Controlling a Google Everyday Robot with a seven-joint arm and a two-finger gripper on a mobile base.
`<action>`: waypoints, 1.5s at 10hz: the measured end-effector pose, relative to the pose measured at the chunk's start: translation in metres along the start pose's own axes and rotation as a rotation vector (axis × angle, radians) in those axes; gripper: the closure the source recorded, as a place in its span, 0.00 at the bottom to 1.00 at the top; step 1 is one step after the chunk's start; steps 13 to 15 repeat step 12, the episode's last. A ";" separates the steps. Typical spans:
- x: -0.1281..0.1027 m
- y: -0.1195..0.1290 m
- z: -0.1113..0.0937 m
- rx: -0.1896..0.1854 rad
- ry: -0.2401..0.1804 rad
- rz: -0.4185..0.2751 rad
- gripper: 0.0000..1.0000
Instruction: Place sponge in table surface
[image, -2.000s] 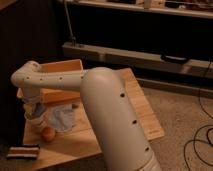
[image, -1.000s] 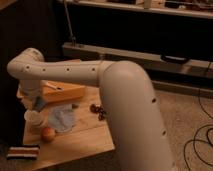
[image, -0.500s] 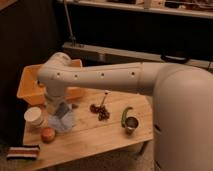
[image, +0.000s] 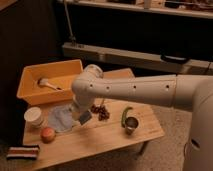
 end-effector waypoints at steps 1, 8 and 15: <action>0.008 -0.004 0.021 -0.003 0.003 0.022 0.45; 0.044 0.009 0.120 -0.078 0.041 0.057 0.20; 0.031 0.016 0.091 -0.083 -0.021 0.016 0.20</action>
